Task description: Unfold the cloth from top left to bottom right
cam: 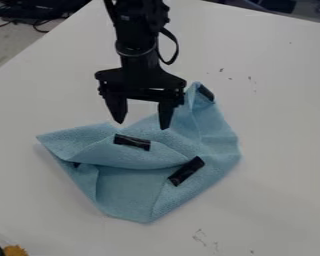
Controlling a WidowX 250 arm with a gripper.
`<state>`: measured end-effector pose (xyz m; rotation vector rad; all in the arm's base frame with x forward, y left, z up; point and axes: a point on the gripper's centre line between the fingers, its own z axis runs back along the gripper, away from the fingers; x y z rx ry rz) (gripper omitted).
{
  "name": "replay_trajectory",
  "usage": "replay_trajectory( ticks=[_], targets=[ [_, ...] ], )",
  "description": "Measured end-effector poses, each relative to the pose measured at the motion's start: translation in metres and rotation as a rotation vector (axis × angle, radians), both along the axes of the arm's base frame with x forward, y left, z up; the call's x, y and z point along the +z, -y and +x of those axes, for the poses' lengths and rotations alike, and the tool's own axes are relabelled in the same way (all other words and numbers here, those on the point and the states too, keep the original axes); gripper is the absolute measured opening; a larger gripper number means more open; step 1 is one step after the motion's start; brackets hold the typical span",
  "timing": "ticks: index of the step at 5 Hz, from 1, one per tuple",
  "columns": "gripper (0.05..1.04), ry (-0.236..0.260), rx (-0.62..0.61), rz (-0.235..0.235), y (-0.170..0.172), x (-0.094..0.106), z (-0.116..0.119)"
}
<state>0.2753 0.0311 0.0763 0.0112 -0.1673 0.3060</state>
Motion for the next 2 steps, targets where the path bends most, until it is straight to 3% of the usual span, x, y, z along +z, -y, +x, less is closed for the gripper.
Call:
replay_trajectory(
  ticks=[2],
  targets=[
    [1.005,-0.065,-0.011,-0.025,-0.017,-0.030,-0.001]
  ],
)
